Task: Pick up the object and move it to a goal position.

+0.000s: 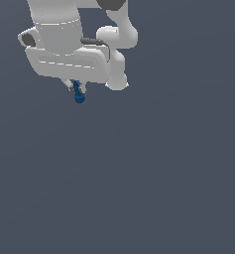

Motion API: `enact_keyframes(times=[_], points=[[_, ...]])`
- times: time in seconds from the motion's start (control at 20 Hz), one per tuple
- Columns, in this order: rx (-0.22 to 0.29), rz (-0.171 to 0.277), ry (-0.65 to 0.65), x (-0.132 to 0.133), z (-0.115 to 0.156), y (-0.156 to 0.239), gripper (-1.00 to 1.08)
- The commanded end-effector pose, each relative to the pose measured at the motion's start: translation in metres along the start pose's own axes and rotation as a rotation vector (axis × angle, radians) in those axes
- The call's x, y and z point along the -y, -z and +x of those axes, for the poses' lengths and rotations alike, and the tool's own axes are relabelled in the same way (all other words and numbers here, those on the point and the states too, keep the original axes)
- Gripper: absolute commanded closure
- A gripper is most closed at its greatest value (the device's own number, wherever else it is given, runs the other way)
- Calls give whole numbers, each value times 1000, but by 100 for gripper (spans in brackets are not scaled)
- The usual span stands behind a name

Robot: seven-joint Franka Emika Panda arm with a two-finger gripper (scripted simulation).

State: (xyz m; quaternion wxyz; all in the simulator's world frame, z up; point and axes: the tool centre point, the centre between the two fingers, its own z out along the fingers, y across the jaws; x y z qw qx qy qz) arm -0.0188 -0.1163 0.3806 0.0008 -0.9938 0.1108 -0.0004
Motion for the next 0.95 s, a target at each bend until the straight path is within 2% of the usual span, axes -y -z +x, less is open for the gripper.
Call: enact_keyframes(times=[0.0,0.45,0.9], points=[[1,0,0,-13,-3,25,108],[1,-1,1,-42,-5,80,108],[1,-1,1,-50,-4,94,108]])
